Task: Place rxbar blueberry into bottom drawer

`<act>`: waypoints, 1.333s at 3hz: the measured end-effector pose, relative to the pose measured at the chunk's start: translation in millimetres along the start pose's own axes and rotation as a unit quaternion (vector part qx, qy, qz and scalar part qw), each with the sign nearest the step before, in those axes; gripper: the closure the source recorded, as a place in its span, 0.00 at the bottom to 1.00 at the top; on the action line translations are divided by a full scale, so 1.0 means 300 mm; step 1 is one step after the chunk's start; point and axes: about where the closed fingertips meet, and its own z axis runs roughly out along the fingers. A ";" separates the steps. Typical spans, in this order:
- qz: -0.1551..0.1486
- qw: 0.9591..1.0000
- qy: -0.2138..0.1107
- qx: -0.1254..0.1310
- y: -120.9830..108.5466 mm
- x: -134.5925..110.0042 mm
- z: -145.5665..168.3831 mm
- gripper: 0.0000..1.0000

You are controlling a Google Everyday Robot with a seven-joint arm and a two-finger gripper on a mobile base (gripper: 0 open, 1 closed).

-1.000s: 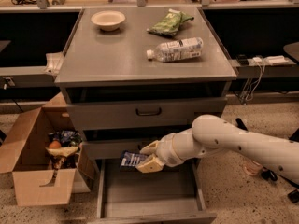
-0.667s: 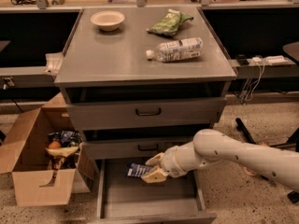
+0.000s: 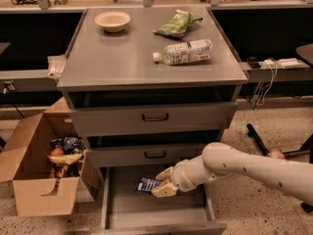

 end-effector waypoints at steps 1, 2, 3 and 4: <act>0.046 0.999 0.007 0.003 -0.074 0.217 0.085 1.00; 0.095 0.995 0.009 0.006 -0.143 0.414 0.150 1.00; 0.144 0.990 0.011 0.002 -0.197 0.587 0.216 1.00; 0.191 0.981 0.010 -0.004 -0.247 0.734 0.269 1.00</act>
Offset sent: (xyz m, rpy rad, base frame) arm -0.0008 -0.1005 -0.2060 -0.0052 0.2255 -0.2403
